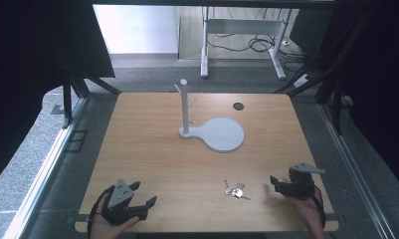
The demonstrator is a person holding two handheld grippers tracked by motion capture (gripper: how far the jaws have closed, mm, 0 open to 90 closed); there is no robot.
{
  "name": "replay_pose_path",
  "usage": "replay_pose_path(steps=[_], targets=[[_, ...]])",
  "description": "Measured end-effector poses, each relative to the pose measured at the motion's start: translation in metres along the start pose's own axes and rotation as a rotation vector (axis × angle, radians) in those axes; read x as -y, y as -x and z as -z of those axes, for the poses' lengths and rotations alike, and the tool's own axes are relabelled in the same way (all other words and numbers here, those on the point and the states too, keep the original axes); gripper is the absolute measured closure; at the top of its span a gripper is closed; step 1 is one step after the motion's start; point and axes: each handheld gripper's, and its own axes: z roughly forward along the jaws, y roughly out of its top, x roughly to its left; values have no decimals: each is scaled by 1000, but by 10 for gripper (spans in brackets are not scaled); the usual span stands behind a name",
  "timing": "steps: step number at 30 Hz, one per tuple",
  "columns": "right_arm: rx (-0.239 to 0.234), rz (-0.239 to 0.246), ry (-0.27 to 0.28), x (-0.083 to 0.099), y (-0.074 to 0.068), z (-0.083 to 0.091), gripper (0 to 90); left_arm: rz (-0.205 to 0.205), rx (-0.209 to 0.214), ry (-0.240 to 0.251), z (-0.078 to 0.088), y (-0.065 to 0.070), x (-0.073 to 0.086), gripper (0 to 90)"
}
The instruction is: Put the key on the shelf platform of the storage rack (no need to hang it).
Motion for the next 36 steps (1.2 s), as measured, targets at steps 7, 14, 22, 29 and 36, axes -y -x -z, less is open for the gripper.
replay_pose_path(steps=[7, 14, 22, 29, 36], targets=[[-19, 29, -7, -2, -4, 3, 246, 1, -2, 6, 1, 0, 0, 264], [-32, 52, -6, -3, -4, 3, 267, 15, -14, 11, 4, -4, 0, 263], [-47, 67, -11, -5, -5, 0, 296, 16, -9, 6, 1, -4, 1, 264], [-71, 83, -15, -8, -8, 1, 316, 14, -15, 5, 2, -3, 0, 263], [-92, 111, -65, -15, -13, 4, 331, 23, 4, 3, -2, -5, 2, 264]])
